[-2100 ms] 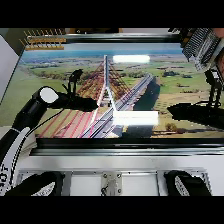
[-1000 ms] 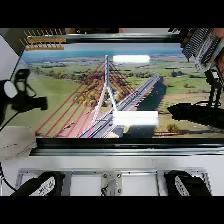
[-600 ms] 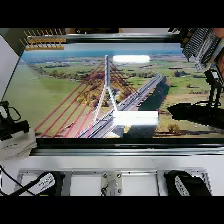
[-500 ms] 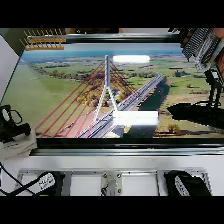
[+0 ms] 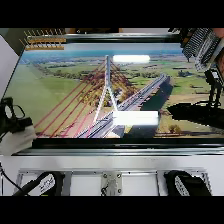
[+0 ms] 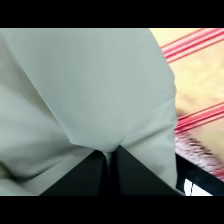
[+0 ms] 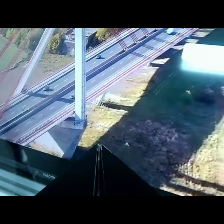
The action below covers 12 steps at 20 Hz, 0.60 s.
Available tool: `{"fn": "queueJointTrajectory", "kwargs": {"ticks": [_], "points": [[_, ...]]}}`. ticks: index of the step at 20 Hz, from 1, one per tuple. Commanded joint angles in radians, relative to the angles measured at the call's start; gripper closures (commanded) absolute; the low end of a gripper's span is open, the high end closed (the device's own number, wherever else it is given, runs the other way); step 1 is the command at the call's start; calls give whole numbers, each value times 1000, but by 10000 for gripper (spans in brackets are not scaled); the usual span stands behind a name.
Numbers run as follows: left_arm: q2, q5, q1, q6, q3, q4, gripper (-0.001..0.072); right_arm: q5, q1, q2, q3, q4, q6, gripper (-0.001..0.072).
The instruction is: Fold the clothes and pants, and hang the long-sleeved shirts on hangers.
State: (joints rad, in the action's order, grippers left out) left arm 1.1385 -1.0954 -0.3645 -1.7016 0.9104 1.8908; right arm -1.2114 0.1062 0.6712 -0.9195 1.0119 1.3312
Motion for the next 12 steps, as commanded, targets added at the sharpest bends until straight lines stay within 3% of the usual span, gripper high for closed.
{"fn": "queueJointTrajectory", "kwargs": {"ticks": [1,6,12], "points": [[-185,-72,229,2,209,-103,699,0,-1,0,-1,0,0,695],[-365,-37,700,-54,410,-158,699,24,-1,0,-1,-31,0,695],[-261,12,1040,-177,537,-158,699,34,0,3,-2,-163,-18,696]]}}
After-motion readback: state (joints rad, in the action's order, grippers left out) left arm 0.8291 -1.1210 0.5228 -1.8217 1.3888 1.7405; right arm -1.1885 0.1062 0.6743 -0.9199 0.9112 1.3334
